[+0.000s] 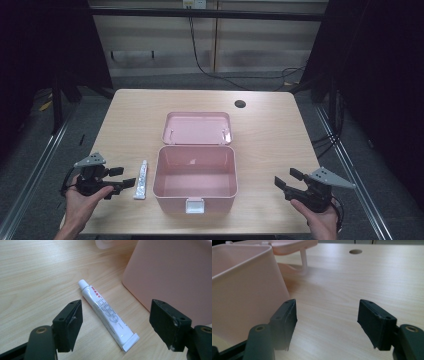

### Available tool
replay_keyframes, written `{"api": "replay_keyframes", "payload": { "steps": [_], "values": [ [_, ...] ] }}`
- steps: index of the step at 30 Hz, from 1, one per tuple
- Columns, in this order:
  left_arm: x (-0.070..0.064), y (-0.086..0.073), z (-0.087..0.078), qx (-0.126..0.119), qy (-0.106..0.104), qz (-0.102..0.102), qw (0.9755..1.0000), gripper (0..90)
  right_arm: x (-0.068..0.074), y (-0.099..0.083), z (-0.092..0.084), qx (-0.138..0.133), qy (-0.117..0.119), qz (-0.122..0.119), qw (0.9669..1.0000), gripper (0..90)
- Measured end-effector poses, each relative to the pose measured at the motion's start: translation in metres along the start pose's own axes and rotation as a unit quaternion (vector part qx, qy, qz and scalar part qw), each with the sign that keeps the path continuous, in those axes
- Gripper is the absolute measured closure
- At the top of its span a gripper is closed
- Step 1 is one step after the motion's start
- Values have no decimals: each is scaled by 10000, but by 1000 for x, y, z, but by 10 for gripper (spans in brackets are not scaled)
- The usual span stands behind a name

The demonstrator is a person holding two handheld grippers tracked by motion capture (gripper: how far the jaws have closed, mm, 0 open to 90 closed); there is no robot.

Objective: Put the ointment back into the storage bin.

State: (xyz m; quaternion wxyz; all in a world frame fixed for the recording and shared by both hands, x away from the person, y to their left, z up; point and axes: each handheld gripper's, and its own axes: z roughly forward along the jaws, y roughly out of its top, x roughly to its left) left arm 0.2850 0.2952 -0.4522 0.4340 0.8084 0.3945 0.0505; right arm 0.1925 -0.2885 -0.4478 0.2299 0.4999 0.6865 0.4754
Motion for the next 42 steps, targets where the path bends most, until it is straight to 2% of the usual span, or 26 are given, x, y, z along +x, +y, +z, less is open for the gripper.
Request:
{"api": "replay_keyframes", "payload": {
  "steps": [4,7,11,12,13,14,16,18,21,22,23,24,27,29,30,32,35,36,38,40,41,42],
  "values": [
    [-3,2,0,-23,-28,31,10000,271,2,0,2,114,76,33,9999,314],
    [-5,3,-1,-54,-114,33,9999,275,4,1,3,186,254,129,9994,342],
    [-7,5,-5,-167,-209,-22,9996,350,7,1,4,234,302,10,9993,342],
    [-7,8,-8,-193,-351,-143,9991,381,8,2,3,250,328,-10,9991,342],
    [-7,8,-8,-193,-351,-143,9991,407,8,2,3,250,328,-10,9991,342],
    [-8,11,-10,-106,-359,-210,9991,418,8,2,3,262,390,-18,9989,342],
    [-9,14,-11,-41,-394,-213,9990,416,9,1,3,332,475,-56,9983,342],
    [-12,17,-12,40,-204,-156,9997,390,9,1,3,384,489,-57,9980,346],
    [-13,21,-13,135,-149,-141,9997,409,8,1,3,443,509,-38,9977,347],
    [-16,25,-14,211,78,-82,9997,414,8,1,3,463,523,-36,9975,348],
    [-17,28,-14,298,146,-7,9994,409,8,1,3,470,520,-37,9975,349],
    [-18,32,-13,411,136,97,9990,390,8,1,3,488,527,-30,9974,349],
    [-21,42,-14,510,167,92,9985,347,7,0,4,497,616,80,9968,349],
    [-22,47,-12,654,201,181,9975,347,7,0,4,542,595,79,9967,349],
    [-23,49,-11,704,188,160,9972,345,8,0,4,520,617,71,9967,349],
    [-25,52,-9,783,35,214,9967,320,8,0,4,538,627,54,9966,349],
    [-25,55,-6,877,9,255,9958,315,8,0,4,545,647,61,9964,349],
    [-23,59,-3,1108,67,296,9934,343,8,0,5,547,657,48,9963,349],
    [-22,63,-1,1172,143,280,9926,369,8,0,5,549,670,85,9962,328],
    [-21,66,0,1197,110,248,9924,383,7,-1,5,552,675,126,9961,329],
    [-22,71,0,1321,181,298,9906,403,7,-1,5,564,669,130,9961,329],
    [-23,73,1,1342,192,326,9902,405,7,-1,6,563,681,128,9960,329]
  ]
}}
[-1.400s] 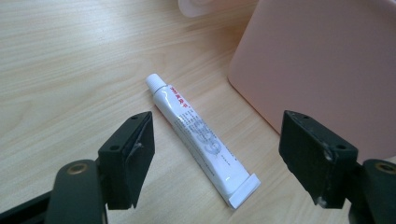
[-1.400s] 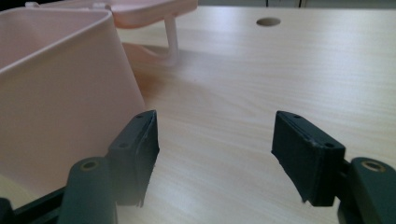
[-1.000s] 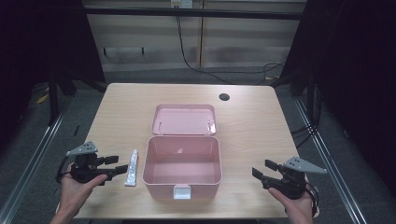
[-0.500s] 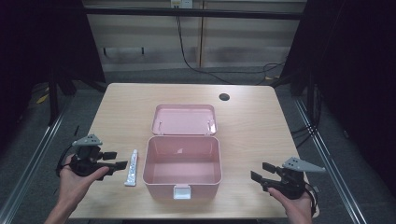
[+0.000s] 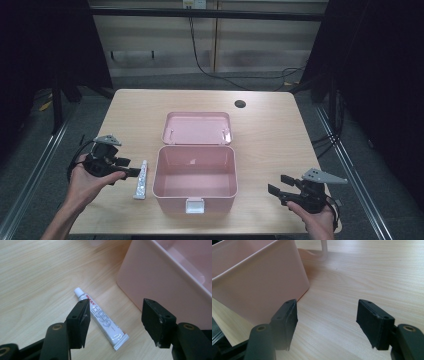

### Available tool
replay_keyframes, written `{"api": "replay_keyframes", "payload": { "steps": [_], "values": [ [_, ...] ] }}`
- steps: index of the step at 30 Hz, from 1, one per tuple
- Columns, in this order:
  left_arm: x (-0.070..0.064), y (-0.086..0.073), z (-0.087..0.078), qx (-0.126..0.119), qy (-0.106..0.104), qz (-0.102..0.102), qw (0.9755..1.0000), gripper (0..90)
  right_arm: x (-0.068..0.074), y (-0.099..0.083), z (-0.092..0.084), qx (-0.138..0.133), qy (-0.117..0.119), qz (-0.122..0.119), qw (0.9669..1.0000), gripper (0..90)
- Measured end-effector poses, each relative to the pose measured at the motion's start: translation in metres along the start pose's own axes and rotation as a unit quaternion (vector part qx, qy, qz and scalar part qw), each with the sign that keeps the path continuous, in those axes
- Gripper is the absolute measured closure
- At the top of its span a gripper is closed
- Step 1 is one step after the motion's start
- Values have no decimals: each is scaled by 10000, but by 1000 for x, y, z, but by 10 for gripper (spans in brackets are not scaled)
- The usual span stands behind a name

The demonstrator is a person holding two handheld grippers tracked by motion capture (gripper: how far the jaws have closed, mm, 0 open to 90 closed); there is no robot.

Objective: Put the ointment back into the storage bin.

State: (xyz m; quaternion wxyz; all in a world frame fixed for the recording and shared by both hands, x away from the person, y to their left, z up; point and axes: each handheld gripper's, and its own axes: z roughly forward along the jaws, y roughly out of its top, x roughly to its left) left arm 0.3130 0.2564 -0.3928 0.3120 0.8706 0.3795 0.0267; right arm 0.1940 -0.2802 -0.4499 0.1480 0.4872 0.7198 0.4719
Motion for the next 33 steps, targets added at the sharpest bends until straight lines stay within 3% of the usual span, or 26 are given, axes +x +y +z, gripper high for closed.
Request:
{"api": "replay_keyframes", "payload": {
  "steps": [4,8,11,18,26,29,33],
  "values": [
    [-3,6,3,116,-140,-33,9998,408,1,0,1,32,29,-18,10000,329],
    [-3,10,6,253,-90,-5,9996,406,1,0,1,40,37,-7,10000,316],
    [1,14,13,527,-187,-88,9984,420,1,0,2,63,42,13,10000,309],
    [1,20,26,1058,-74,-141,9943,470,1,0,3,144,-2,-40,9999,309],
    [6,24,37,1251,-6,-339,9916,491,1,0,4,164,26,-29,9999,310],
    [10,23,45,1438,0,-426,9887,495,1,0,4,187,10,-39,9998,311],
    [15,20,50,1391,-4,-592,9885,486,0,-1,4,227,-46,-35,9997,312]
  ]
}}
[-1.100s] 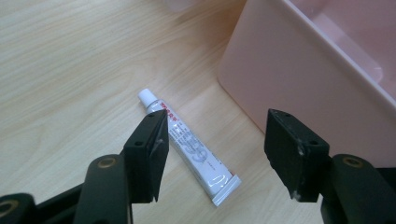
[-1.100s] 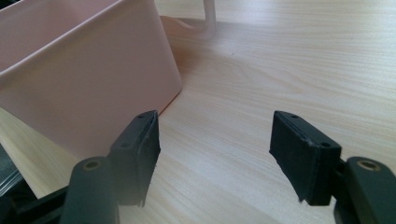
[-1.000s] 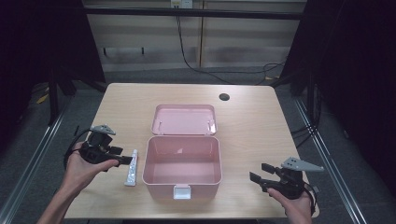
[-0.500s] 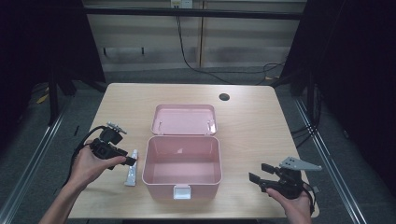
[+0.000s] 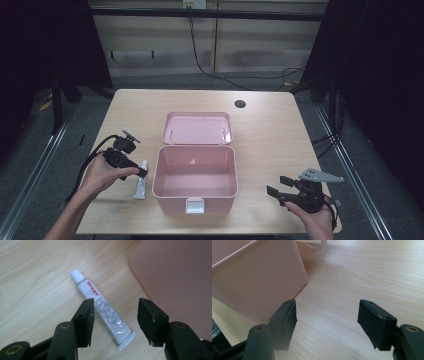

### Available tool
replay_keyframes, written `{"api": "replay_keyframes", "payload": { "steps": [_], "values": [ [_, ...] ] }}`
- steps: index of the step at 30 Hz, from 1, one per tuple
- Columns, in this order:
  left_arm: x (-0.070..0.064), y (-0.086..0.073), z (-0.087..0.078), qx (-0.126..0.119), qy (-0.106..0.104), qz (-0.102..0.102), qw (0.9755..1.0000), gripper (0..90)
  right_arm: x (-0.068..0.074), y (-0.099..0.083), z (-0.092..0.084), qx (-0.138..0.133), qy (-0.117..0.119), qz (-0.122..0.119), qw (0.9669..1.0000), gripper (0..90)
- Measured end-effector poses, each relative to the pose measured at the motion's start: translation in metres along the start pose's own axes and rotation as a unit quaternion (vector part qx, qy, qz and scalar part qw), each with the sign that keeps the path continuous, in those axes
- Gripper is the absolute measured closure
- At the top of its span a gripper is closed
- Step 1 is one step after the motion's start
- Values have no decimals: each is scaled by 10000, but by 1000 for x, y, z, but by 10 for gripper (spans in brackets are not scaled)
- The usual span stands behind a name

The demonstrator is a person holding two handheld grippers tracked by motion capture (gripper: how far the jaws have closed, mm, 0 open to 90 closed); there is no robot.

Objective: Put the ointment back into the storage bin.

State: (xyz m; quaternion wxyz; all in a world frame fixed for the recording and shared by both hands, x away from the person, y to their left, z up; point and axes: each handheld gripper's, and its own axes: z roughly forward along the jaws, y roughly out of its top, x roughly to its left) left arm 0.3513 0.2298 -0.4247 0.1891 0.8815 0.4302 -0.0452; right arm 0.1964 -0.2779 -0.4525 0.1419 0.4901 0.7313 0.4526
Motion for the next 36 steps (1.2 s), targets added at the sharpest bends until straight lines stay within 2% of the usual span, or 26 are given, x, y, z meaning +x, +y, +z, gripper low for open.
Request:
{"api": "replay_keyframes", "payload": {
  "steps": [1,5,10,18,19,28,31,36],
  "values": [
    [0,0,1,3,63,-55,10000,486,0,0,0,-2,-14,-12,10000,312],
    [1,0,5,162,131,-3,9998,493,0,0,1,14,7,-1,10000,313],
    [1,1,13,323,100,-11,9994,512,0,0,1,55,22,-1,10000,313],
    [1,4,24,474,165,-178,9986,542,0,0,2,91,51,-7,9999,311],
    [2,4,26,517,234,-177,9982,543,0,0,2,100,41,-9,9999,309],
    [1,7,34,717,359,-219,9965,527,0,0,3,125,45,-3,9999,308],
    [-1,9,39,881,509,-180,9946,519,0,0,3,123,36,-3,9999,308],
    [-4,10,42,955,637,-105,9933,551,-1,0,3,122,52,10,9999,307]
  ]
}}
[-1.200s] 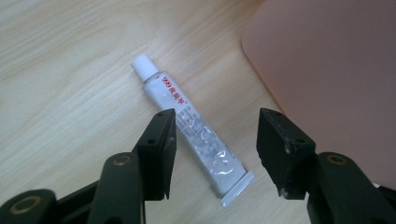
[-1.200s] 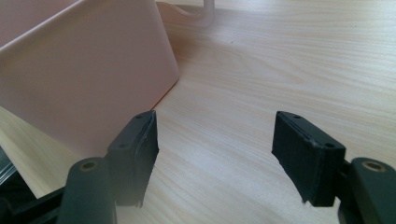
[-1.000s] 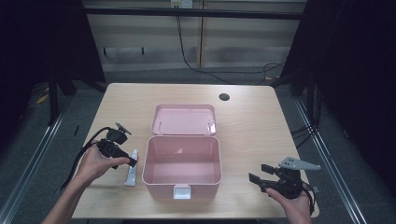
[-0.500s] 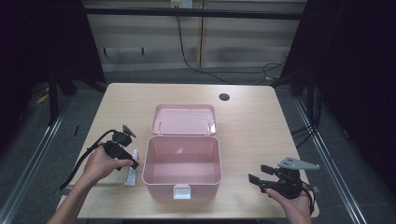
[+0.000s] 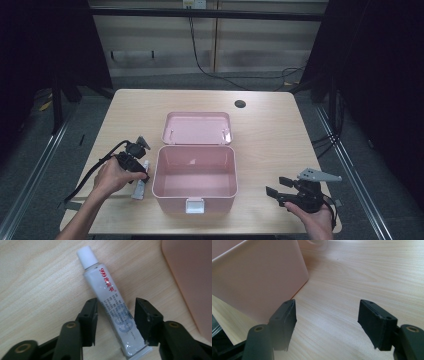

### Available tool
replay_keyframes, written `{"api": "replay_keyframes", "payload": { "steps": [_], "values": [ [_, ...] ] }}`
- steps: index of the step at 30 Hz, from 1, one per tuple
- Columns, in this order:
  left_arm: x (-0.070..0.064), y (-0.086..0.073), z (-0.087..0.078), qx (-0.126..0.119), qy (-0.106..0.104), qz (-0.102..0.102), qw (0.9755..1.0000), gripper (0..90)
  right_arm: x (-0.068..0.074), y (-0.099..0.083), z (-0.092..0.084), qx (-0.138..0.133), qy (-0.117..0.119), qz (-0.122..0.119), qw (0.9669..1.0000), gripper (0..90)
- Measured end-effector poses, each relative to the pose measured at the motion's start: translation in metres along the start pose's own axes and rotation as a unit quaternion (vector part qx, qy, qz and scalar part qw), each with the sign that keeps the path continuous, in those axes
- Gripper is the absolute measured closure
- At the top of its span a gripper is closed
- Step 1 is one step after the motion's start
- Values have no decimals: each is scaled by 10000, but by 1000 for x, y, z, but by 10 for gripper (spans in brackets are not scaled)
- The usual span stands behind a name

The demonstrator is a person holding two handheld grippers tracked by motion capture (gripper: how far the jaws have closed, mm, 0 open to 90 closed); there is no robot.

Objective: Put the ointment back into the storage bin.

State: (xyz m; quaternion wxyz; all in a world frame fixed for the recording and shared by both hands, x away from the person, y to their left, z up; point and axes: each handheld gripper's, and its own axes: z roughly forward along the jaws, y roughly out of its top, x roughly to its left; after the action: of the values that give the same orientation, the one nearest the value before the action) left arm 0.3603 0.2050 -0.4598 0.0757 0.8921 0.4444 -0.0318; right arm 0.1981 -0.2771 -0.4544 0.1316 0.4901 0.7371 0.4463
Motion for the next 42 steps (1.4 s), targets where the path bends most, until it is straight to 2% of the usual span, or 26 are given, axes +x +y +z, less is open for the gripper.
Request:
{"api": "replay_keyframes", "payload": {
  "steps": [1,3,4,6,7,10,11,14,16,17,20,23,25,26,27,29,36,37,38,40,42],
  "values": [
    [-2,0,2,68,32,18,10000,575,0,0,0,8,-2,-4,10000,307],
    [-3,-1,4,21,113,71,9999,601,0,0,0,1,10,-5,10000,306],
    [-4,-1,5,116,163,157,9997,619,0,0,0,4,1,-16,10000,306],
    [-4,-1,5,100,194,185,9996,630,0,0,0,5,10,-8,10000,306],
    [-4,-1,5,140,246,272,9992,667,0,0,0,11,6,8,10000,304],
    [-3,-2,5,117,244,332,9991,672,-1,0,0,-10,29,24,10000,304],
    [-4,-2,5,166,280,460,9984,677,-1,0,0,-11,33,36,10000,304],
    [-6,-2,5,145,331,568,9977,683,0,0,1,5,20,28,10000,304],
    [-6,-2,5,162,324,596,9976,688,0,0,1,16,24,21,10000,304],
    [-6,-2,6,174,293,514,9981,690,0,0,1,15,27,25,10000,304],
    [-4,0,5,229,309,571,9976,699,-1,0,1,16,28,20,10000,304],
    [-4,-1,5,164,357,682,9969,701,-1,0,1,10,22,13,10000,304],
    [-4,-2,3,118,304,679,9972,701,-1,0,1,11,27,18,10000,304],
    [-3,-3,2,131,181,686,9974,701,-1,0,1,16,15,13,10000,304],
    [-2,-4,0,65,157,651,9977,701,-1,0,1,14,21,13,10000,304],
    [0,-4,-4,119,162,768,9968,701,-1,0,1,14,24,12,10000,304],
    [4,-10,-14,69,40,742,9972,701,-1,-1,2,27,7,59,10000,292],
    [4,-11,-15,42,45,778,9970,701,-2,-1,1,28,13,70,10000,292],
    [5,-13,-19,-13,-55,744,9972,701,-2,-1,1,31,10,69,10000,292],
    [6,-16,-23,-120,-126,734,9972,701,-1,-1,1,26,4,76,10000,292],
    [7,-16,-25,-140,-127,752,9970,701,-2,-1,1,32,10,68,10000,292]
  ]
}}
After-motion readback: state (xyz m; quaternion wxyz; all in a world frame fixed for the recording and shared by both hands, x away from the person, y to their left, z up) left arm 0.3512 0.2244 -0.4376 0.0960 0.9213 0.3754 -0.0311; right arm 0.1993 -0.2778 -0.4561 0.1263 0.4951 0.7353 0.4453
